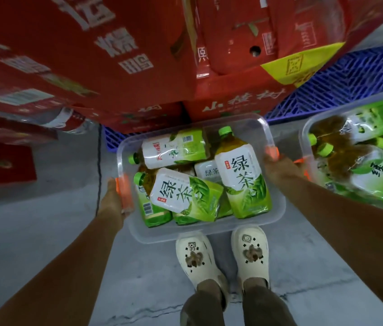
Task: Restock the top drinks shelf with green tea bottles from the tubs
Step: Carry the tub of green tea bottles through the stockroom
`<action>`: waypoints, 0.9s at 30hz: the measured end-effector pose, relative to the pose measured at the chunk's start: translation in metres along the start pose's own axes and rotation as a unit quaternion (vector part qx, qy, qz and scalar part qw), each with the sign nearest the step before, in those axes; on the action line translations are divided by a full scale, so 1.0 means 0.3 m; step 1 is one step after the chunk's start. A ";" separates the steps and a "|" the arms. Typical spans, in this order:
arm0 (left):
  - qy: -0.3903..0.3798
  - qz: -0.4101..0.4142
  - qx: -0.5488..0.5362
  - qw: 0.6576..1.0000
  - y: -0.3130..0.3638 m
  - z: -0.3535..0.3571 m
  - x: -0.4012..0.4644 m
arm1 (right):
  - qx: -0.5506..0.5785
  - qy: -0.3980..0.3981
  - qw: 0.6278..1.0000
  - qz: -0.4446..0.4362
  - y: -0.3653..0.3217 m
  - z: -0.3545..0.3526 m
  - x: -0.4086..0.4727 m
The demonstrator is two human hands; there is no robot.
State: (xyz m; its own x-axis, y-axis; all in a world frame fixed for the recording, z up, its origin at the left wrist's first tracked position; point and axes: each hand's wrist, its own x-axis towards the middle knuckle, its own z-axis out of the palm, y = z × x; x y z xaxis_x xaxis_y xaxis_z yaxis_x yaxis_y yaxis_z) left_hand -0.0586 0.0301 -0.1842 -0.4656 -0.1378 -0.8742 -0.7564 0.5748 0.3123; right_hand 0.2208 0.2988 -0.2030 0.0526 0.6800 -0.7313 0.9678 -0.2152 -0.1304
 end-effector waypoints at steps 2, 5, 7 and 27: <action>0.023 0.005 0.006 1.000 0.003 -0.002 0.000 | 0.008 -0.005 1.000 0.003 -0.017 -0.024 -0.014; 0.046 0.010 0.019 0.999 0.008 0.015 -0.016 | -0.105 -0.010 0.994 0.032 -0.037 -0.083 -0.030; 0.056 0.020 0.032 0.998 0.009 0.035 -0.025 | -0.124 -0.050 0.990 0.037 -0.052 -0.092 -0.032; -0.003 -0.005 0.082 0.997 0.051 0.033 -0.055 | 0.236 -0.132 0.957 0.102 -0.041 -0.101 -0.034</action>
State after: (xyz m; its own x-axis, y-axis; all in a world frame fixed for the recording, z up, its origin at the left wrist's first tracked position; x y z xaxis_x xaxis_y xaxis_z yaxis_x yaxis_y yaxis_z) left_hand -0.0579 0.0491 -0.1686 -0.4551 -0.1395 -0.8794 -0.6759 0.6971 0.2392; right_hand 0.2159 0.3155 -0.1736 0.1043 0.4035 -0.9090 0.7216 -0.6596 -0.2100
